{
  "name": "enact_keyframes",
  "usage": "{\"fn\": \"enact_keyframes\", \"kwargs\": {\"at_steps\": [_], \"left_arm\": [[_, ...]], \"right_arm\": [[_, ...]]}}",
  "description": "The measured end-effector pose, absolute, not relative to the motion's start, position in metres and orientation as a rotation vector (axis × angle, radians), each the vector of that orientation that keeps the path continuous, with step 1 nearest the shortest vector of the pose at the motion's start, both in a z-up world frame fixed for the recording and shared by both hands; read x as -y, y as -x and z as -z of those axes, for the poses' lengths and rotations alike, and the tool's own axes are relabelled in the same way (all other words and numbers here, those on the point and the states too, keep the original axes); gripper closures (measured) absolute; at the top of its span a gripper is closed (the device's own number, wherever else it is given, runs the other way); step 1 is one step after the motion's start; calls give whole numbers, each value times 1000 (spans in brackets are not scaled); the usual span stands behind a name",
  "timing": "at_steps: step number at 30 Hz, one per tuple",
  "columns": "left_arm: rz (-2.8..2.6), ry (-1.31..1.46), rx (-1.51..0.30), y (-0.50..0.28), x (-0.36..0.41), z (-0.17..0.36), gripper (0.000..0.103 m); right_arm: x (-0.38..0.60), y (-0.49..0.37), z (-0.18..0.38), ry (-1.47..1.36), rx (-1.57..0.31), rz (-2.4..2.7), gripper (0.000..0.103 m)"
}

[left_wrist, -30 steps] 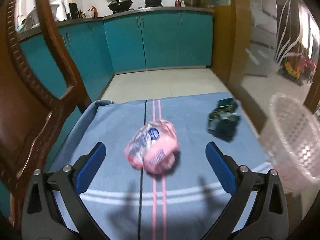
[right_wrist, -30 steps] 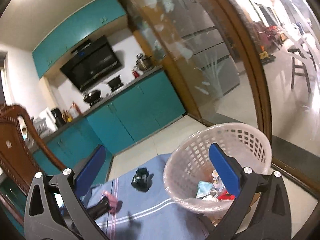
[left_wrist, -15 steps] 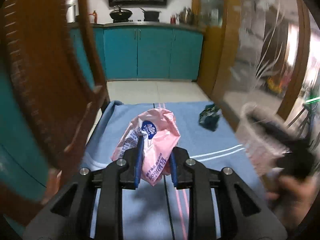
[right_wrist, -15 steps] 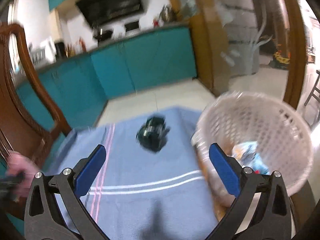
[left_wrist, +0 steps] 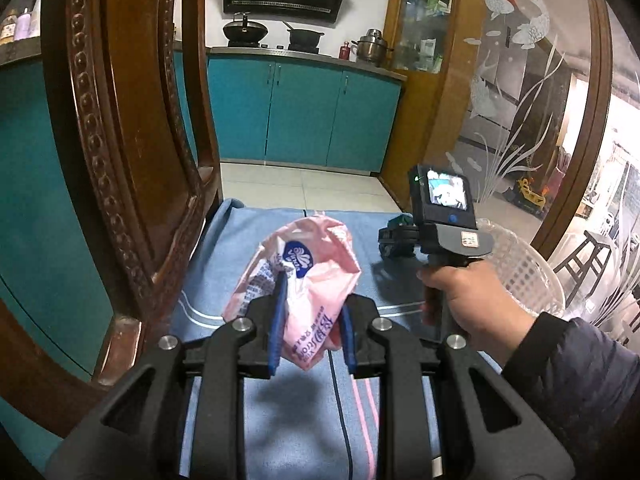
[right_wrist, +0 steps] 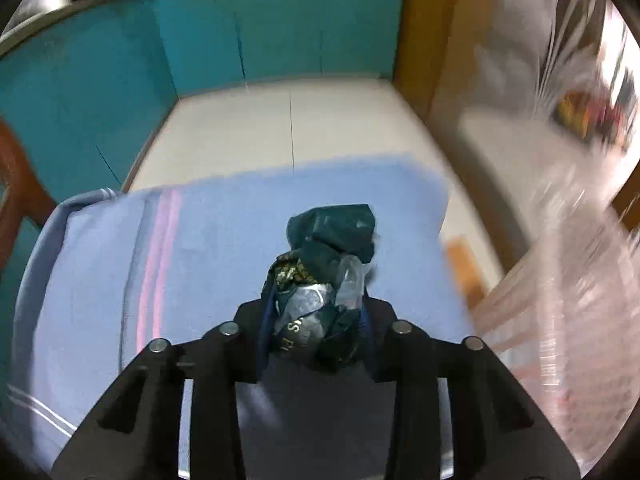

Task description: Collect trash

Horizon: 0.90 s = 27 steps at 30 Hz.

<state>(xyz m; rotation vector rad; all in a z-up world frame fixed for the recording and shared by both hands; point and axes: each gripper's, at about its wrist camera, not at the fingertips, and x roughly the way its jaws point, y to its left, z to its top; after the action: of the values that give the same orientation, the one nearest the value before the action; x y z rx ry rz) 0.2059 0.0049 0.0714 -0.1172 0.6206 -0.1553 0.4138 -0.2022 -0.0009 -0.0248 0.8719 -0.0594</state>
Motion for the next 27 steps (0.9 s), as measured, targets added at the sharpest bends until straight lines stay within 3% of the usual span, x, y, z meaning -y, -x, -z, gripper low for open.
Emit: {"fn": "enact_keyframes", "kwargs": {"at_steps": [5, 8, 13, 17, 27], "left_arm": [[169, 128, -622, -205, -10, -70, 79], [163, 127, -632, -205, -10, -66, 79], [146, 119, -639, -206, -7, -63, 78], [140, 88, -639, -202, 1, -60, 78], [112, 64, -646, -202, 4, -54, 77]], "right_arm": [[191, -280, -99, -36, -596, -184, 68], [201, -204, -128, -24, -495, -237, 67], [222, -160, -113, -33, -462, -242, 66], [235, -186, -79, -78, -578, -239, 66], [234, -182, -83, -110, -575, -243, 65]]}}
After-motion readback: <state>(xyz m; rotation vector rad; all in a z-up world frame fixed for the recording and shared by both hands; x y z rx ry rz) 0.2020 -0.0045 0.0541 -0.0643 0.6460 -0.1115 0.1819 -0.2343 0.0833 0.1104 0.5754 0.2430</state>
